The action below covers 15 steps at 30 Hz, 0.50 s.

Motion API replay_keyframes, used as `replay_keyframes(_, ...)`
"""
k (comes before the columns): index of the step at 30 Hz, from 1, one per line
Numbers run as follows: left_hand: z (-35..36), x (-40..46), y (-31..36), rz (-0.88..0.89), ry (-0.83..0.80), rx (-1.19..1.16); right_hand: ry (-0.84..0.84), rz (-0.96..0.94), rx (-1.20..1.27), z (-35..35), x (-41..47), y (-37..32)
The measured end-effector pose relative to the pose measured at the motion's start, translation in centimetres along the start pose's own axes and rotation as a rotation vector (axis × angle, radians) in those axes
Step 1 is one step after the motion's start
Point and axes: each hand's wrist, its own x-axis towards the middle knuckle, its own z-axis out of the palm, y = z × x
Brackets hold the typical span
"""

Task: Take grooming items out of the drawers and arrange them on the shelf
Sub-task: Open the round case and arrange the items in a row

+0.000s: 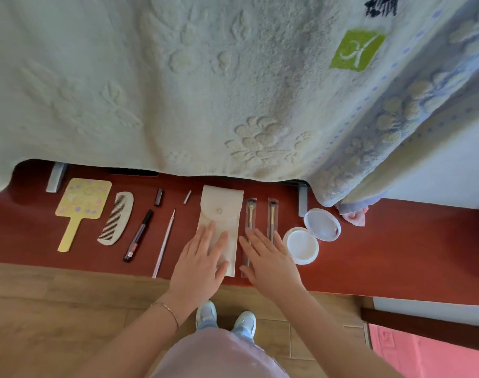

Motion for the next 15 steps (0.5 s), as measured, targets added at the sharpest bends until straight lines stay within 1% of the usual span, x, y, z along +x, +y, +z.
replay_keyframes(5,0.16,0.14,0.49,-0.012,-0.006,-0.031,-0.024,0.012,-0.078,0.49,-0.06,0.68)
replay_keyframes(9,0.29,0.13,0.69,-0.019,-0.006,-0.041,0.016,0.041,-0.064,0.78,-0.19,0.91)
replay_keyframes(13,0.21,0.18,1.00,-0.020,0.000,-0.053,-0.039,0.037,-0.081,0.45,-0.23,0.73)
replay_keyframes(15,0.14,0.26,1.04,-0.013,0.017,-0.051,-0.016,0.048,-0.069,0.32,-0.29,0.73)
